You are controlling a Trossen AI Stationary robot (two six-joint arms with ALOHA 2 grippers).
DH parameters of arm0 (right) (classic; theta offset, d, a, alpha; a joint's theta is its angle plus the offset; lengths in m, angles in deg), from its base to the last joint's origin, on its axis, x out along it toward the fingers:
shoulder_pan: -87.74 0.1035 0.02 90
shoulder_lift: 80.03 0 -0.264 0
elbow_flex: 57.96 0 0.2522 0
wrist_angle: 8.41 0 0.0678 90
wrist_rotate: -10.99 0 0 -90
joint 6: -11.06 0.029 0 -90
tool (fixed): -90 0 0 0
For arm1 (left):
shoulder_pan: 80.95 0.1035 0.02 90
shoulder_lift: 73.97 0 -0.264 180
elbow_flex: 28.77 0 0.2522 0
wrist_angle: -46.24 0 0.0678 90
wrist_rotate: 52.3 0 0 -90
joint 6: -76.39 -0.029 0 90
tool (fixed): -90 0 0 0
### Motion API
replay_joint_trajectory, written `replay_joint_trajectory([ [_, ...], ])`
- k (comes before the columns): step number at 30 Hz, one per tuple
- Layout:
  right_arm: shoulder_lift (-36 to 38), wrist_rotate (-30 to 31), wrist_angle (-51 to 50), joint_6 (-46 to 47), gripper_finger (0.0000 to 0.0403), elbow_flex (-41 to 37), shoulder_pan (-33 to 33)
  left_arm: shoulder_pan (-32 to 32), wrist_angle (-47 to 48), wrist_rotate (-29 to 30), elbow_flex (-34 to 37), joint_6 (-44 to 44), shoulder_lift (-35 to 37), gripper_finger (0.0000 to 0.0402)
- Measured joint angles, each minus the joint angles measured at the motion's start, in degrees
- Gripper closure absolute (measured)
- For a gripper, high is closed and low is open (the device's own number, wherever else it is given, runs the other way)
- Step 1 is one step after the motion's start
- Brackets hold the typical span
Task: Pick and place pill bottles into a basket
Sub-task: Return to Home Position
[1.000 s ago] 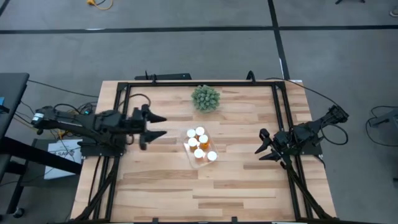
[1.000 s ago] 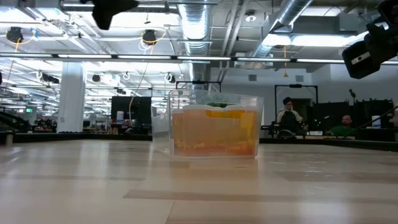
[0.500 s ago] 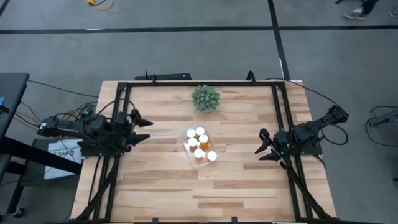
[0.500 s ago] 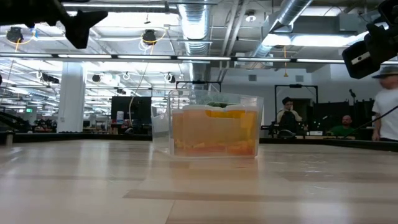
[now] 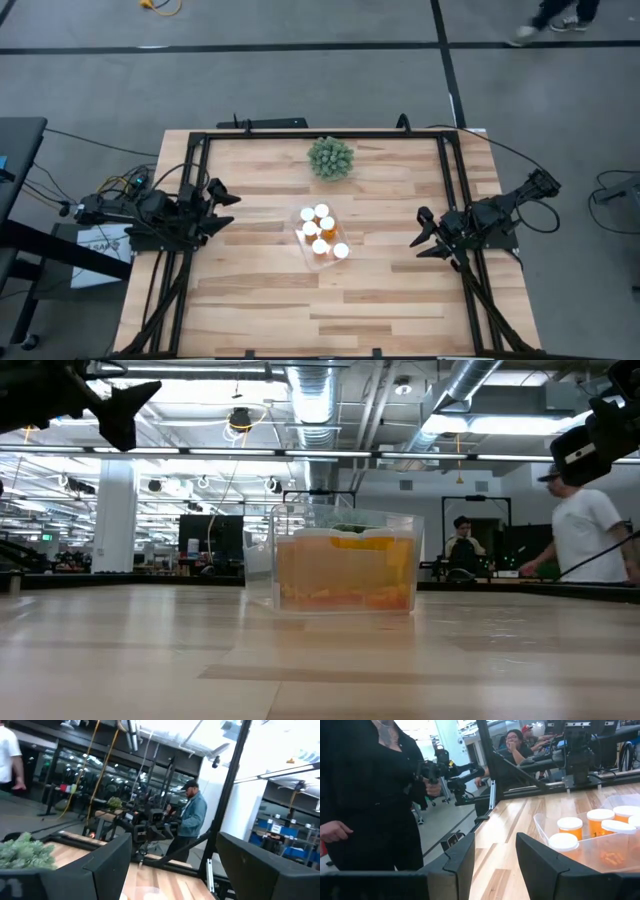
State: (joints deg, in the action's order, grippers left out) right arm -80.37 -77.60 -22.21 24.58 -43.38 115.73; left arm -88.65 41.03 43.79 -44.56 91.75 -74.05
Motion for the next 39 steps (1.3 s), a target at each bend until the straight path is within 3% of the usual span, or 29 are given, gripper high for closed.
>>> replay_joint_trajectory([
  [7, 0.0, 0.0, 0.0, 0.0, 0.0267, 0.0, 0.0, 0.0, -3.8, -1.9, 1.4, -4.6, -0.1, 0.0120],
  [19, 0.0, 0.0, 0.0, 0.0, 0.0267, 0.0, 0.0, 0.0, 6.3, -5.9, 1.5, -11.1, -0.1, 0.0120],
  [39, 0.0, 0.0, 0.0, 0.0, 0.0267, 0.0, 0.0, 0.0, 20.9, -8.8, -0.1, -10.6, -0.1, 0.0120],
])
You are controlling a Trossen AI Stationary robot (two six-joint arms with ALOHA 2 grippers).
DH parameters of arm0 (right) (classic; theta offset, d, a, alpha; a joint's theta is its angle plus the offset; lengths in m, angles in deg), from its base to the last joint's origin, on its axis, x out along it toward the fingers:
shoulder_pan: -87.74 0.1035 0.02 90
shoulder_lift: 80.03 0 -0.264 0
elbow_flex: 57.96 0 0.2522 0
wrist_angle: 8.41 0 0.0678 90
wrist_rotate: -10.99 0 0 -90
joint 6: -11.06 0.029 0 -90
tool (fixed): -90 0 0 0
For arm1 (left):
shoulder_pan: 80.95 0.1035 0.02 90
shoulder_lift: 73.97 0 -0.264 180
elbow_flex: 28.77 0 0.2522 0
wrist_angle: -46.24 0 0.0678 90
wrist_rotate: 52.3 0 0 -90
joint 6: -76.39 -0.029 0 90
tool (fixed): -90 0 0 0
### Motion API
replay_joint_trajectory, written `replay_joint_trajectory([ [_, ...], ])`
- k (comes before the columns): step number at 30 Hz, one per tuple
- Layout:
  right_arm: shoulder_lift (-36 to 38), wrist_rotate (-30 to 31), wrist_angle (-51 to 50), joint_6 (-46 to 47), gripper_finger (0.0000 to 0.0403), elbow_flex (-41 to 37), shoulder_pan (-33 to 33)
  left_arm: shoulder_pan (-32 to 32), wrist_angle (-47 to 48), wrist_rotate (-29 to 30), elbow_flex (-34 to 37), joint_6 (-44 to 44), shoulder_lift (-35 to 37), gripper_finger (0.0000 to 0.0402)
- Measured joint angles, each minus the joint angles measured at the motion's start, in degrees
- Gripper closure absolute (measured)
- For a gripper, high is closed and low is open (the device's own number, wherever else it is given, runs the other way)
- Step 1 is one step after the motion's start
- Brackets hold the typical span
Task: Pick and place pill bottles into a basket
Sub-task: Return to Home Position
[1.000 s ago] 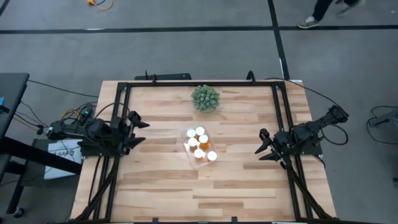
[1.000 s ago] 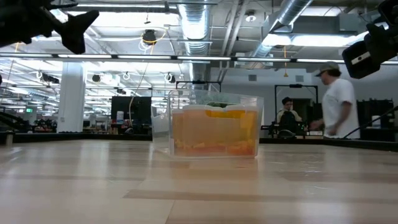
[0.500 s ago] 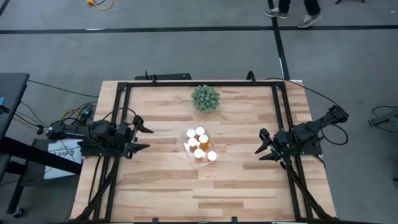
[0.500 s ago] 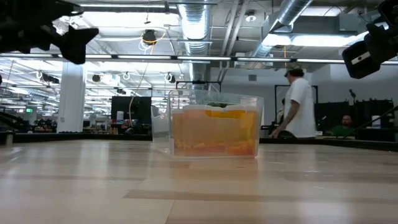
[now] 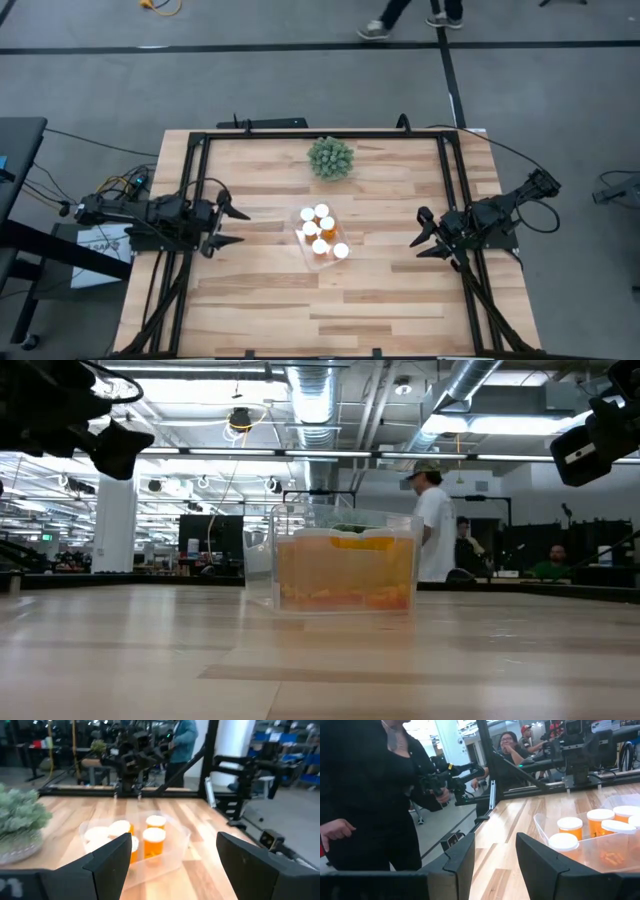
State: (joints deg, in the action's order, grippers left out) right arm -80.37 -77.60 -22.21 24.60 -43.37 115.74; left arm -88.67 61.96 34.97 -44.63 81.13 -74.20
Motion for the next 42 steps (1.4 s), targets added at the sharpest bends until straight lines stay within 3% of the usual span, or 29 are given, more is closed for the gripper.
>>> replay_joint_trajectory([
  [7, 0.0, 0.0, 0.0, 0.0, 0.0267, 0.0, 0.0, 0.0, 2.6, 4.7, -0.7, 3.1, 0.0, 0.0120],
  [42, 0.0, 0.0, 0.0, 0.0, 0.0267, 0.0, 0.0, 0.0, 2.9, 4.6, -0.7, 3.4, 0.0, 0.0120],
])
